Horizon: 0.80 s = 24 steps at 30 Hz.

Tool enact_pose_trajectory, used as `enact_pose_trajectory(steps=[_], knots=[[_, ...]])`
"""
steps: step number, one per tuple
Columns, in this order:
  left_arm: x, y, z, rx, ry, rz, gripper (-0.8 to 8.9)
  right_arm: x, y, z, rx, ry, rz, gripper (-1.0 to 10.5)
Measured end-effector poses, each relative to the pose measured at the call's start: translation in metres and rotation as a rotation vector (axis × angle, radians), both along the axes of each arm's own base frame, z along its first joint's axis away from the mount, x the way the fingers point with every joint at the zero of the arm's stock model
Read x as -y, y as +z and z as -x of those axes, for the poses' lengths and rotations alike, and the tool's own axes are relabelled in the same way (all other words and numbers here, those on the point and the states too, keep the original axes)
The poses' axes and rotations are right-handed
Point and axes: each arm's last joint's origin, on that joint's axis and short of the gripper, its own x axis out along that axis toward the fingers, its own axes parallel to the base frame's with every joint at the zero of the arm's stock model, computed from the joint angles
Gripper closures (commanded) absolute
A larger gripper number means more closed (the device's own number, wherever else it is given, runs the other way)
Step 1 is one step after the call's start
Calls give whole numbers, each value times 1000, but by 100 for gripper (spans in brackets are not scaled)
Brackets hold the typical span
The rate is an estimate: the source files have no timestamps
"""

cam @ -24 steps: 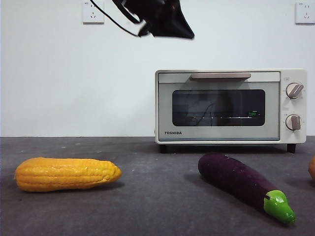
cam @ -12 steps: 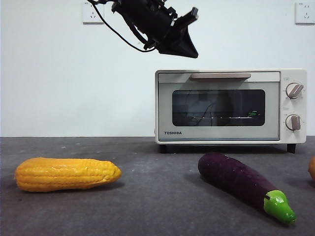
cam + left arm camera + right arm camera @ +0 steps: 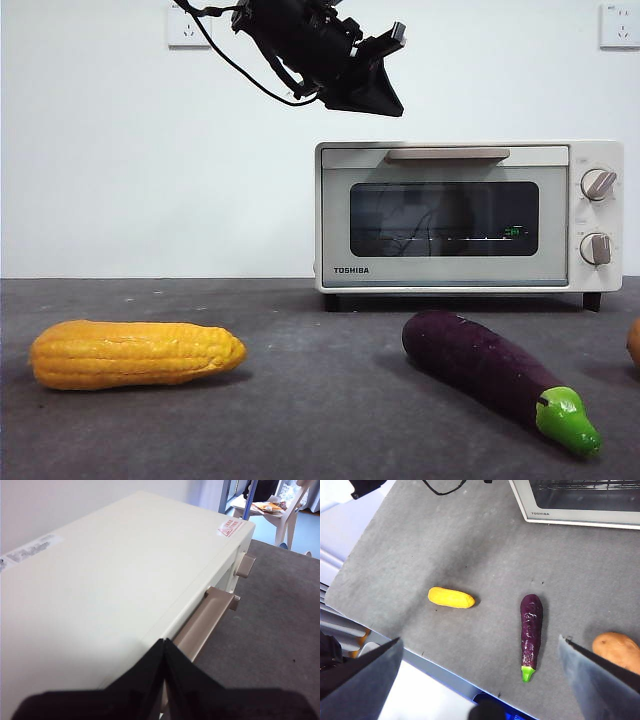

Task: Take the eggplant from the table,put the eggplant in the oven

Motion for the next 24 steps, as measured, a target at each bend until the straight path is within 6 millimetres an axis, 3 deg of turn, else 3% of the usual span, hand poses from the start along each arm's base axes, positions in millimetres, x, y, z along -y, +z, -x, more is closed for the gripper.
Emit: enact_pose_trajectory(steps=[6,12,24], knots=[[1,-4,-2,11,-5,-12,819,0,0,0,0,0,0,313],[8,-28,-9,-43,-9,-46,819,0,0,0,0,0,0,313],[12,-29,-7,-37,-17,-51,819,0,0,0,-1,0,0,317]])
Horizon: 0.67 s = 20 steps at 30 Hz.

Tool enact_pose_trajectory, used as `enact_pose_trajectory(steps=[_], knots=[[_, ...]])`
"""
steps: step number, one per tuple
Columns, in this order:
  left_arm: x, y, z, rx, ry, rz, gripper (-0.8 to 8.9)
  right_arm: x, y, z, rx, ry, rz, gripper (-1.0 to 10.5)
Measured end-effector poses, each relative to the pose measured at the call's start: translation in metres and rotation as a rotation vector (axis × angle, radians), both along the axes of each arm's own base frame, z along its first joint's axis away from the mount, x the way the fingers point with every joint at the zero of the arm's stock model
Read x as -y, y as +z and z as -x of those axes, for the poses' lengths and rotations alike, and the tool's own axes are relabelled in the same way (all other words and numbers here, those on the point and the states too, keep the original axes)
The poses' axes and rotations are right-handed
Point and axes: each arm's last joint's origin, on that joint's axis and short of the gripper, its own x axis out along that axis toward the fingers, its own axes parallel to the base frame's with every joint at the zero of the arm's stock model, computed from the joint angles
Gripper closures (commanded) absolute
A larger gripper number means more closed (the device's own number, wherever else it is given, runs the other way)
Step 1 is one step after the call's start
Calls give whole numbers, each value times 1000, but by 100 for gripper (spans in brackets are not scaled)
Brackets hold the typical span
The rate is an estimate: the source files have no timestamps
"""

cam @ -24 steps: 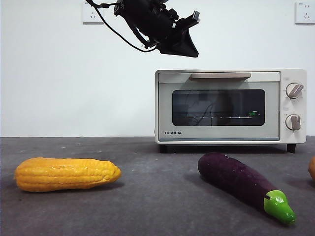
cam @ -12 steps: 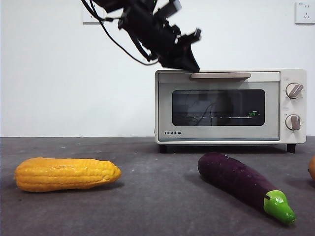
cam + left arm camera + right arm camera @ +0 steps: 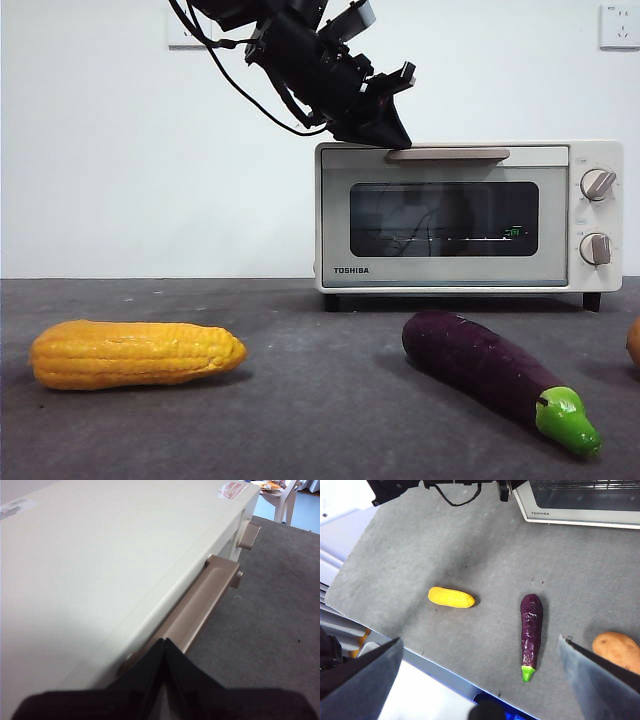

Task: Take the eggplant from the table,put the eggplant in the oven

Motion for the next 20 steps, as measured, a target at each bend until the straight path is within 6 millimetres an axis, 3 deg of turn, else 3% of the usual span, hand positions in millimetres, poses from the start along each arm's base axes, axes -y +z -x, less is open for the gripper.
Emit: enact_pose_trajectory(steps=[11,20], knots=[[4,-3,1,-10,-15,-13,819,0,-1,1,-9,0,1,317],[31,-8,19,-30,-93,-28,819,0,-1,1,-9,0,1,317]])
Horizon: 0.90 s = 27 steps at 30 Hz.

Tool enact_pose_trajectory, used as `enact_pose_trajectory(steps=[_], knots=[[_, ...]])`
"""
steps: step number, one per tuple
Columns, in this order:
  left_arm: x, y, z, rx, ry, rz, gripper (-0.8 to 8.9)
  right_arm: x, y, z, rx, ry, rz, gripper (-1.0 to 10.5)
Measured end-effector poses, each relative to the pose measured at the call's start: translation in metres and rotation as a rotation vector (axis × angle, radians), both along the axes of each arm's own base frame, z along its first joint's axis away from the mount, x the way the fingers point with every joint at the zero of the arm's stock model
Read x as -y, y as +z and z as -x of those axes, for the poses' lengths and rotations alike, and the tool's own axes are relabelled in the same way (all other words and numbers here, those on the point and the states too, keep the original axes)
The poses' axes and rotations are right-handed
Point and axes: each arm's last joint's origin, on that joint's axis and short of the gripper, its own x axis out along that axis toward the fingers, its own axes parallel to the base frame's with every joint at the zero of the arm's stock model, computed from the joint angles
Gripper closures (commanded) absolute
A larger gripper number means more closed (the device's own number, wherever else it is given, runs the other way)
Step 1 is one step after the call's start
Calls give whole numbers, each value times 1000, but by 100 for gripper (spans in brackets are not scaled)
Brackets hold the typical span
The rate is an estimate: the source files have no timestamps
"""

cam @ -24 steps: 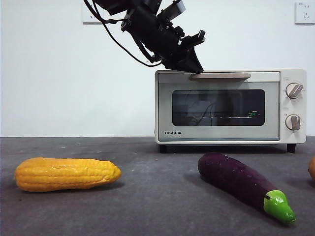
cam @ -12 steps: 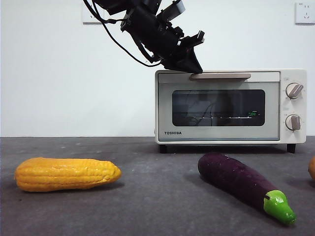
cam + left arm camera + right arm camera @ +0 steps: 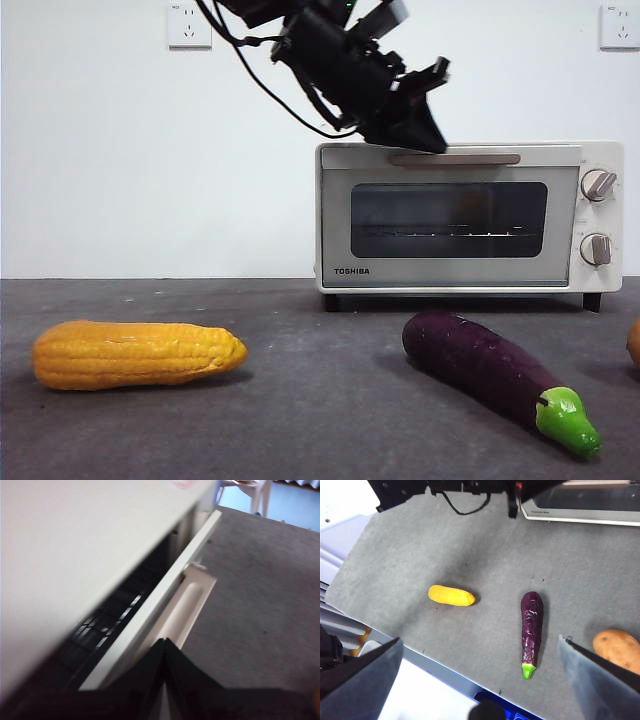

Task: Take the eggplant from the table,put the eggplant in the oven

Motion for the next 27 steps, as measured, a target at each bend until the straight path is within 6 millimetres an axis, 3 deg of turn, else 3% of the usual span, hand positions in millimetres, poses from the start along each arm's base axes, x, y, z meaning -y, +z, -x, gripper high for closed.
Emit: enact_pose_trajectory(steps=[14,23,27], knots=[[42,-19,37,-88,-133,-58,819,0,0,0,7,0,-1,317],[57,-18,55,-106,-188,-46,819,0,1,-1,14,5,4,317],[56,-6,60,-87,-194,-30,819,0,1,-1,16,7,6,317]])
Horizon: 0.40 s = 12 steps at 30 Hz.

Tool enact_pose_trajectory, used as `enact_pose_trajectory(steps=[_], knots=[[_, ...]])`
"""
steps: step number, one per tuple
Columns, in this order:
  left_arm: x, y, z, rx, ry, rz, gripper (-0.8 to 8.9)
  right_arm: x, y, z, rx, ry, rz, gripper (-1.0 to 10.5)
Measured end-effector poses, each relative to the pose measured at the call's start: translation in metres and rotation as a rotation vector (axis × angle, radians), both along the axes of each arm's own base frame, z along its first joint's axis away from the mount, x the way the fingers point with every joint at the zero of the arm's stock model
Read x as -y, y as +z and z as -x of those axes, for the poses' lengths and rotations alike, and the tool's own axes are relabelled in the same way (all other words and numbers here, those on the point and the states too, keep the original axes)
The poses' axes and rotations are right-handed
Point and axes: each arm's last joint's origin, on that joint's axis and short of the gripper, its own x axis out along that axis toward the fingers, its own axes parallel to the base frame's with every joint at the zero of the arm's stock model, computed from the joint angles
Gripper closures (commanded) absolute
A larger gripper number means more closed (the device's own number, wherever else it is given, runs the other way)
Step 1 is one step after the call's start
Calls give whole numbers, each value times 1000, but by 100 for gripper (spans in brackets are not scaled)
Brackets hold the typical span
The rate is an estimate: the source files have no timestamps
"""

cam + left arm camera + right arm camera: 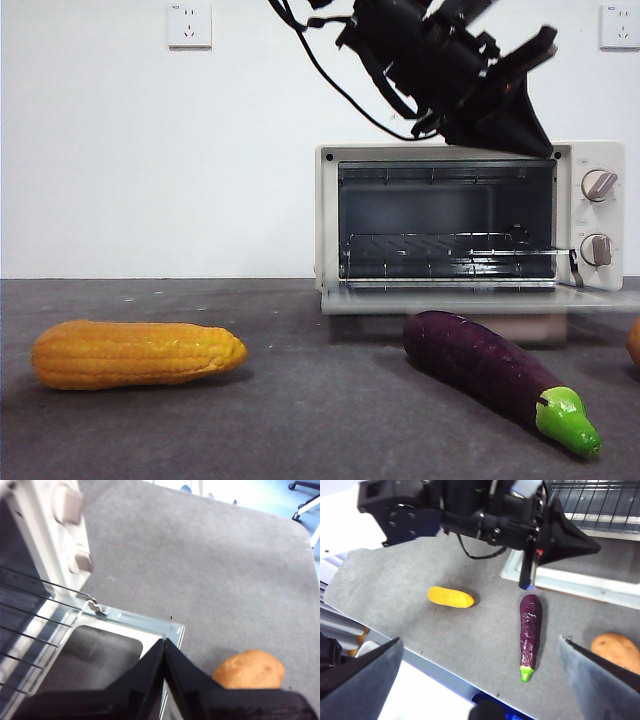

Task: Take the eggplant from the table,put the eggplant in the oven

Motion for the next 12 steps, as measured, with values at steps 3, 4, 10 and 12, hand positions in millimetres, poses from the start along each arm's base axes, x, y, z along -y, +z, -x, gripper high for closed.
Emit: enact_pose_trajectory(steps=[3,4,10,12], knots=[[-2,4,0,5,2,5,819,0,0,0,0,0,0,317],[-4,4,-1,3,6,2,819,0,0,0,0,0,0,317],[-45,57,-3,60,79,52,819,0,0,0,0,0,0,317],[-72,84,-3,94,145,64,819,0,0,0,0,0,0,317]])
